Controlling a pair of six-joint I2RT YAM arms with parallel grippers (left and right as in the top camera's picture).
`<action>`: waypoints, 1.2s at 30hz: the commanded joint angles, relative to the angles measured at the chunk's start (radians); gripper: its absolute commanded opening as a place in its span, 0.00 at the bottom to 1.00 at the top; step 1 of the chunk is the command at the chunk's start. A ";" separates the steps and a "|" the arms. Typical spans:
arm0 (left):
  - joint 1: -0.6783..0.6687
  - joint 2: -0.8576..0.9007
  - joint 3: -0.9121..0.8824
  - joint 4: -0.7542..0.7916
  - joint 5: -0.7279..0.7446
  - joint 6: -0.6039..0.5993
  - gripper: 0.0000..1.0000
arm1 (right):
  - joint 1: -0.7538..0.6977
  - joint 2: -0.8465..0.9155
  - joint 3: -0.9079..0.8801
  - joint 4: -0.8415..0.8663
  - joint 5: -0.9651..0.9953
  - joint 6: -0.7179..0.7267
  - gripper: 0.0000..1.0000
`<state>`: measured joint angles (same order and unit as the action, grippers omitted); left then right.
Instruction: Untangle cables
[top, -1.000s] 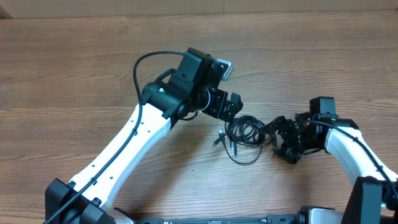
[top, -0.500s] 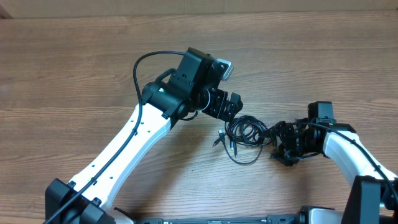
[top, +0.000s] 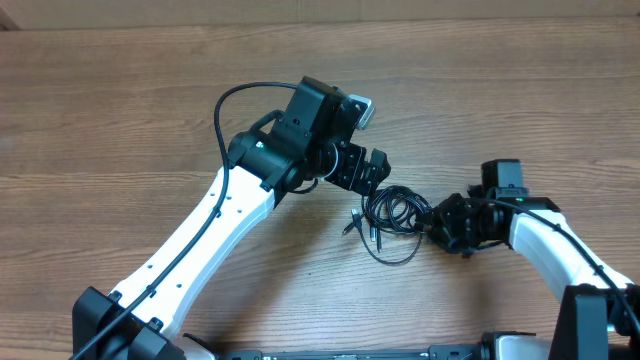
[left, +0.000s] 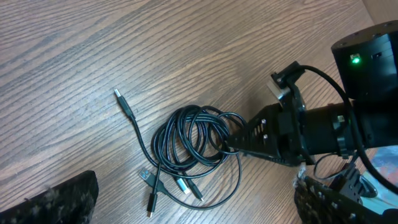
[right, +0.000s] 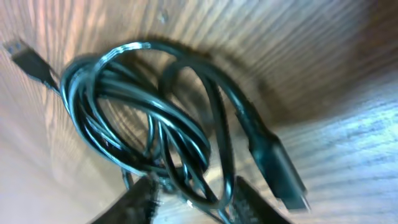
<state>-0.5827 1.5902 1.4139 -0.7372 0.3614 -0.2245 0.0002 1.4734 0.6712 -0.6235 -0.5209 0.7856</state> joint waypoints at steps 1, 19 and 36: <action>-0.009 -0.006 0.009 0.000 -0.013 0.023 1.00 | 0.031 0.003 -0.005 0.026 0.095 0.049 0.30; -0.008 -0.006 0.009 -0.050 -0.014 0.023 1.00 | 0.043 -0.020 -0.002 0.546 -0.566 -0.215 0.04; -0.001 -0.006 0.009 -0.074 -0.027 0.023 1.00 | 0.044 -0.020 -0.002 1.678 -0.919 0.561 0.04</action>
<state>-0.5823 1.5902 1.4139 -0.8124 0.3538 -0.2245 0.0418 1.4708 0.6617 1.0065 -1.3987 1.1713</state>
